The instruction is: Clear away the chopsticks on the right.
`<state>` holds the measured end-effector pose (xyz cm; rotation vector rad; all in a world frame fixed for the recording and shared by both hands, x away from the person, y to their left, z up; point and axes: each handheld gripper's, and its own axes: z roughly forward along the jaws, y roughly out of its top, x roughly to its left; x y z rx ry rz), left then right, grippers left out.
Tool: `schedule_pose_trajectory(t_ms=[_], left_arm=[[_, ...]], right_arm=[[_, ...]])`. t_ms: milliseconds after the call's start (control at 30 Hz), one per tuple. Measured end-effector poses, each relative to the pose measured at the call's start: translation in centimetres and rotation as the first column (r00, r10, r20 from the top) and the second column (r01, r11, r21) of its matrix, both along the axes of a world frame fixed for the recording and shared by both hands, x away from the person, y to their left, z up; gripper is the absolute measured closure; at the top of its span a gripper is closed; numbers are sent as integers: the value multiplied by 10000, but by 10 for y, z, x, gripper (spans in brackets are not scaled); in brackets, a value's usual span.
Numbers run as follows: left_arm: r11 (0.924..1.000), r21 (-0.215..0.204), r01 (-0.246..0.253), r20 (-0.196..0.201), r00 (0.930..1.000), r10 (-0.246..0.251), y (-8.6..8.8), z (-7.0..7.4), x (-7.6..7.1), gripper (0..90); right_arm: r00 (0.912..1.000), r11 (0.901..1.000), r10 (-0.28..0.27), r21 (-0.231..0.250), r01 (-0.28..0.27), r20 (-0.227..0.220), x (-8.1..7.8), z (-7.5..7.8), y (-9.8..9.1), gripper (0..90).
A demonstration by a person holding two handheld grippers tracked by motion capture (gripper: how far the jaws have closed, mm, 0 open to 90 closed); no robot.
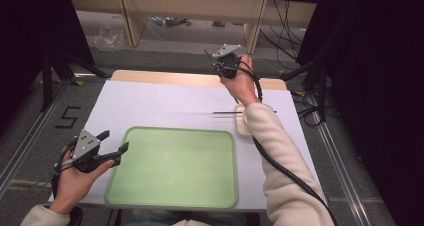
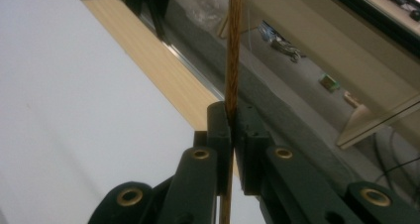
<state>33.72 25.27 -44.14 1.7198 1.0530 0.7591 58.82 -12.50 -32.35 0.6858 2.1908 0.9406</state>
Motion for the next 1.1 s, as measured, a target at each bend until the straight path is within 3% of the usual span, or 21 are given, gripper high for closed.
schedule_pose_trajectory(t_ms=[67,133,233,300,367,433,467,500,600,667,700,733,800,833,900,933,967,1000,1033,1067,1100], left_arm=[[10000,-21,7,10,10000,-7,0,0,0,250],[10000,-15,14,19,10000,-14,0,0,0,250],[10000,-3,-5,18,10000,5,0,0,0,250],[10000,-25,-8,24,10000,8,0,0,0,250],[10000,-27,-10,35,10000,10,0,0,0,250],[10000,-19,-28,37,10000,28,0,1,0,250],[10000,-19,-28,37,10000,28,0,1,0,250],[10000,-10,-29,33,10000,29,1,1,0,250],[10000,-10,-29,10,10000,29,1,0,0,250],[10000,-7,-34,11,10000,34,1,1,0,250],[10000,-24,-32,27,10000,33,1,0,0,250],[10000,7,-45,18,10000,45,1,1,0,250],[10000,-6,-48,11,10000,48,1,1,0,250],[10000,-2,-48,15,10000,48,1,1,0,250],[10000,-3,-45,14,10000,45,1,1,0,251],[10000,-1,-43,11,10000,43,1,1,0,250],[10000,-1,-41,7,10000,41,1,1,0,251],[10000,-1,-41,7,10000,41,1,1,0,250],[10000,-9,-37,8,10000,37,1,0,0,250],[10000,85,-37,83,10000,36,2,1,1,250],[10000,85,-37,83,10000,36,2,1,1,251]], right_arm=[[9994,9983,-75,582,94,-340,-2,2,-1,872],[9995,9962,-252,826,268,-203,-4,4,-2,872],[9975,9897,-566,1289,615,-419,-7,7,-2,872],[9934,9767,-948,1868,1053,-645,-10,13,-6,872],[9907,9690,-1103,2130,1249,-790,-11,16,-9,872],[9809,9483,-1486,2632,1773,-1256,-14,20,-11,872],[9809,9483,-1486,2632,1773,-1256,-14,20,-11,872],[9701,9292,-1902,2912,2275,-1508,-16,24,-15,872],[9575,9138,-2256,3016,2720,-1798,-19,27,-19,872],[9373,8954,-2573,3068,3228,-2352,-21,29,-21,872],[9373,8954,-2573,3068,3228,-2352,-21,29,-21,872],[9279,8844,-2617,3189,3407,-2654,-22,30,-23,872],[8962,8584,-2972,3188,4018,-3293,-25,32,-25,872],[8867,8577,-3058,3038,4147,-3469,-25,32,-26,872],[8359,8217,-3395,2965,4867,-4313,-28,32,-25,872],[8303,8277,-3560,2676,4932,-4288,-27,30,-27,872],[8077,8172,-3732,2505,5191,-4564,-28,29,-27,872],[8077,8172,-3732,2505,5191,-4564,-28,29,-27,872],[7909,8185,-3792,2246,5288,-4802,-27,27,-28,871],[7399,7942,-4135,1873,5781,-5306,-28,23,-28,871],[7399,7942,-4135,1873,5781,-5306,-28,23,-28,871]])
